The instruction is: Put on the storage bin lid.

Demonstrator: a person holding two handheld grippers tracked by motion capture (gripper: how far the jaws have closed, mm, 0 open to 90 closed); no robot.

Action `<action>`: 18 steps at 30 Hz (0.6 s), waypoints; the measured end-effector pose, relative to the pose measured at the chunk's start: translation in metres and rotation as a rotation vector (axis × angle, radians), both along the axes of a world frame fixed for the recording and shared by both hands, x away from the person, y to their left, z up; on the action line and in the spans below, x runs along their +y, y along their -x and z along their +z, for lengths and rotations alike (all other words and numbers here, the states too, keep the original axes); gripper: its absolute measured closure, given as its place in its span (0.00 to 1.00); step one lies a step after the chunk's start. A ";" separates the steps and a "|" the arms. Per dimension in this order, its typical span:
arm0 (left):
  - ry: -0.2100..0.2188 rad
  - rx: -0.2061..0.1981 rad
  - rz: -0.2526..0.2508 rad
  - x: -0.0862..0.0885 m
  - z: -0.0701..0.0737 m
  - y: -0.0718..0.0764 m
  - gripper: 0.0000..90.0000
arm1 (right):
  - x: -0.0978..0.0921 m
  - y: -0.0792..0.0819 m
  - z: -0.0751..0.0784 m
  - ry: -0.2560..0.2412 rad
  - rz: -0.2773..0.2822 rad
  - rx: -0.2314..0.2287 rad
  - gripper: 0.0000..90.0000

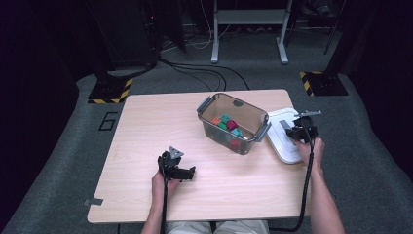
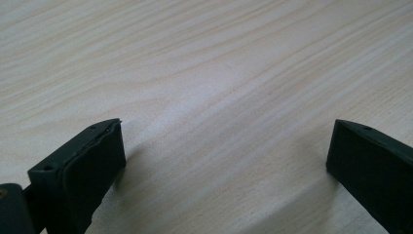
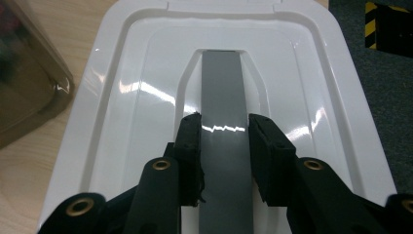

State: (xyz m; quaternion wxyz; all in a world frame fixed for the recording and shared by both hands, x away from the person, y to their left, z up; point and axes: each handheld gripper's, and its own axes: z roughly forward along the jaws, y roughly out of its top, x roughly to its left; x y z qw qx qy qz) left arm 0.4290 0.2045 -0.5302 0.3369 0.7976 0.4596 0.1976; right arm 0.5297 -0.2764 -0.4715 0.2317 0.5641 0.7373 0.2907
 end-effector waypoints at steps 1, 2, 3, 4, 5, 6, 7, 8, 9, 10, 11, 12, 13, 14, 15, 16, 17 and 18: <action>0.000 0.000 0.000 0.000 0.000 0.000 0.01 | 0.000 0.001 0.001 -0.009 -0.004 0.004 0.75; 0.000 0.000 0.000 0.000 0.000 0.000 0.01 | -0.001 0.002 0.001 -0.006 -0.007 0.002 0.75; 0.000 -0.001 0.000 0.000 0.000 0.000 0.01 | -0.002 0.002 0.002 -0.003 -0.004 -0.001 0.75; 0.000 -0.001 0.000 0.000 0.000 0.000 0.01 | -0.003 0.003 0.002 -0.002 -0.003 -0.001 0.75; 0.000 -0.001 -0.001 0.000 0.000 0.000 0.01 | -0.003 0.004 0.003 -0.003 -0.007 -0.004 0.75; 0.000 -0.001 -0.001 0.000 0.000 0.000 0.01 | -0.003 0.004 0.005 -0.004 -0.005 -0.005 0.75; 0.000 -0.001 -0.001 0.000 0.000 0.000 0.01 | -0.004 0.005 0.006 -0.004 -0.007 -0.010 0.75; -0.001 -0.001 -0.001 0.000 0.000 0.000 0.01 | -0.005 0.006 0.008 -0.007 -0.008 -0.014 0.75; -0.002 0.000 -0.003 0.000 0.000 0.000 0.01 | -0.005 0.007 0.009 -0.011 -0.012 -0.012 0.75; 0.000 -0.001 0.000 0.000 0.000 0.000 0.01 | -0.006 0.007 0.011 -0.013 -0.011 -0.012 0.75; 0.000 -0.001 -0.001 0.000 0.000 0.000 0.01 | -0.006 0.008 0.013 -0.016 -0.012 -0.017 0.75; 0.000 -0.001 -0.001 0.000 0.000 0.000 0.01 | -0.007 0.009 0.015 -0.019 -0.011 -0.017 0.75; -0.002 0.003 -0.002 0.000 0.000 0.000 0.01 | -0.007 0.009 0.017 -0.019 -0.014 -0.023 0.75; -0.002 0.002 -0.002 0.000 0.000 0.000 0.01 | -0.008 0.010 0.019 -0.017 -0.014 -0.025 0.75; -0.002 0.002 -0.002 0.000 0.000 0.000 0.01 | -0.008 0.010 0.021 -0.017 -0.020 -0.027 0.75; -0.001 0.000 -0.001 0.000 0.000 0.000 0.01 | -0.009 0.011 0.023 -0.021 -0.025 -0.026 0.75; -0.002 0.003 -0.002 0.000 0.000 0.000 0.01 | -0.010 0.011 0.024 -0.018 -0.021 -0.032 0.75; -0.003 0.003 -0.002 0.000 0.000 0.000 0.01 | -0.011 0.011 0.026 -0.017 -0.023 -0.037 0.75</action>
